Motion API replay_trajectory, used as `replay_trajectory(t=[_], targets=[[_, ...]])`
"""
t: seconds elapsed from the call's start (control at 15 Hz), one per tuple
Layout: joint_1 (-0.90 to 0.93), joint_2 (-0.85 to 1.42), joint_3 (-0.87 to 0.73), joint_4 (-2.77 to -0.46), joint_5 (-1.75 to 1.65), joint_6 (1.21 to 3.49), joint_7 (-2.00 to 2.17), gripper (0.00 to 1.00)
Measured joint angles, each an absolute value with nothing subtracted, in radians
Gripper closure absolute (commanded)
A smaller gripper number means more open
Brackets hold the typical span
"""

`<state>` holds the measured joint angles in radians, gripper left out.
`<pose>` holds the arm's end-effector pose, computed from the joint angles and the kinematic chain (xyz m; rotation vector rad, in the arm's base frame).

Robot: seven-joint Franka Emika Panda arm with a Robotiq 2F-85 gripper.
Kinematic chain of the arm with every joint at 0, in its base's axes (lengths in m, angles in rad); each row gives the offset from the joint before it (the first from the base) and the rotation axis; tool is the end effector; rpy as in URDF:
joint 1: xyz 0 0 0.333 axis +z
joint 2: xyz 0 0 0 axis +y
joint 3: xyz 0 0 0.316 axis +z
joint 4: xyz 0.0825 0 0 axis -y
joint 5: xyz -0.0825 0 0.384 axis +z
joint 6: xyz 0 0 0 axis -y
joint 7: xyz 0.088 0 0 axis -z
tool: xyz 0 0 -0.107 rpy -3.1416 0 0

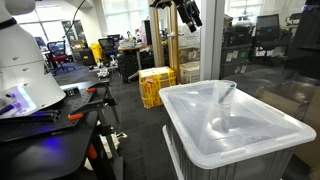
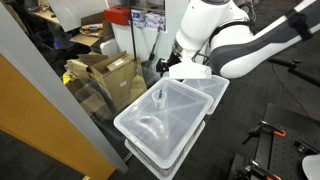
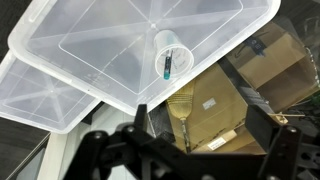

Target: Take the marker out of the cup and put it on the storage box

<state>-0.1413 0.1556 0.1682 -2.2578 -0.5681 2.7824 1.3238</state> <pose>0.5623 0.0382 0.3298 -2.8006 1.1954 -0.6992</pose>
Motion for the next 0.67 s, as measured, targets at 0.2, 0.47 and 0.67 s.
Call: replay_trajectory(t=[0.2, 0.47, 0.67], targets=[[-0.135, 0.226, 0.165, -2.196, -0.587, 2.782, 1.345, 0.00], [-0.124, 0.304, 0.151, -2.130, -0.616, 2.782, 1.381, 0.00], [-0.110, 0.355, 0.135, -2.095, -0.625, 2.781, 1.410, 0.00]])
